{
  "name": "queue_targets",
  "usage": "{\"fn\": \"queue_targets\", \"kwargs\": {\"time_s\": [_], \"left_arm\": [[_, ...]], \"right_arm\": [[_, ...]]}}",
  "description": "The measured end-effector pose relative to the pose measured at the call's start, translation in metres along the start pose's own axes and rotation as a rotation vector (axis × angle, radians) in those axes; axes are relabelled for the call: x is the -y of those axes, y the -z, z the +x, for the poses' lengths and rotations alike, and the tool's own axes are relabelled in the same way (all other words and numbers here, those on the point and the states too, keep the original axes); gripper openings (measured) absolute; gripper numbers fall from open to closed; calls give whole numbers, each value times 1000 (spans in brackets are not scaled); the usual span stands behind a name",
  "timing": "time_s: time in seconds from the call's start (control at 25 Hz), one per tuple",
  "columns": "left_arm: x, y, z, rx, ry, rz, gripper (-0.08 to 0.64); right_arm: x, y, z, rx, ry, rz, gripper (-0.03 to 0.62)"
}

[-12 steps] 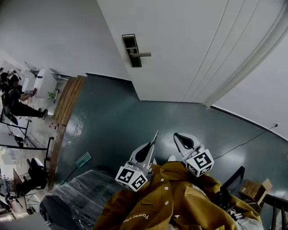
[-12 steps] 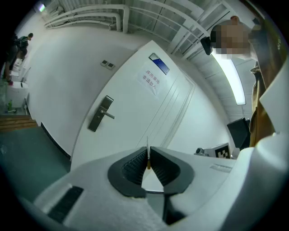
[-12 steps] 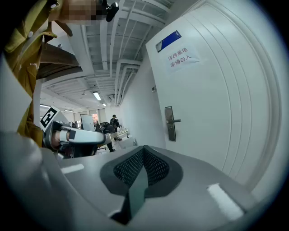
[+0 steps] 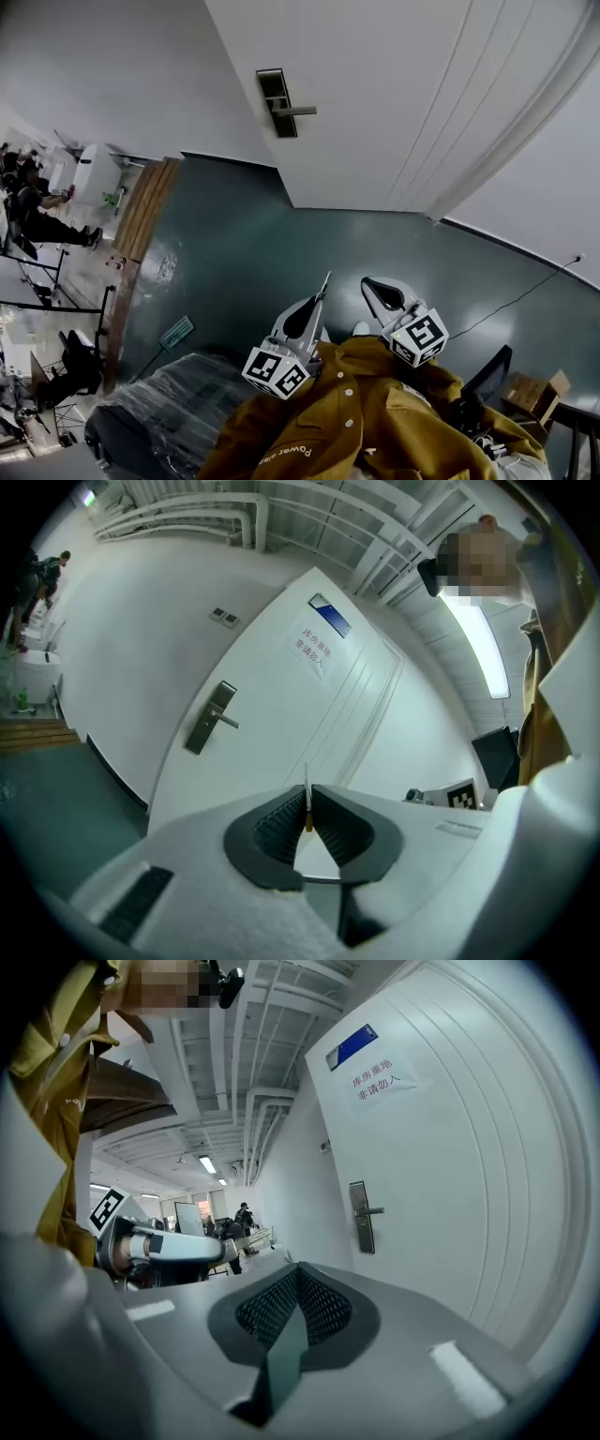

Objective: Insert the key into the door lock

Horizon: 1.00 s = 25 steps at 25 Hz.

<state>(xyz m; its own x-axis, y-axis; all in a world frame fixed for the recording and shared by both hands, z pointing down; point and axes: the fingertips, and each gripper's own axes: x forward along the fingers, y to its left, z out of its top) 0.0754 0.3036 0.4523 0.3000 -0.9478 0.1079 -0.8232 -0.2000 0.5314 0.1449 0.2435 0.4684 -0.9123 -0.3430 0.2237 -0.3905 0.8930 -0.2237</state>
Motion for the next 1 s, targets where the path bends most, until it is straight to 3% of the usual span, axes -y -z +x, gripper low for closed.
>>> {"fn": "queue_targets", "kwargs": {"time_s": [0.24,0.52,0.76,1.0], "left_arm": [[-6,-2,-18,7,-11,-16,25],[-38,-2,-40,4,-18,-54,25],[-62,-15,-43,-11,-45,-51,25],[-91,-28,-7,-8,-75,-40,25]], "right_arm": [[-18,-6,6,17,-10,7,8],[-28,7,26,10,49,27,8],[-19,0,51,28,62,51,8],[17,-10,91,46,35,53,8]]}}
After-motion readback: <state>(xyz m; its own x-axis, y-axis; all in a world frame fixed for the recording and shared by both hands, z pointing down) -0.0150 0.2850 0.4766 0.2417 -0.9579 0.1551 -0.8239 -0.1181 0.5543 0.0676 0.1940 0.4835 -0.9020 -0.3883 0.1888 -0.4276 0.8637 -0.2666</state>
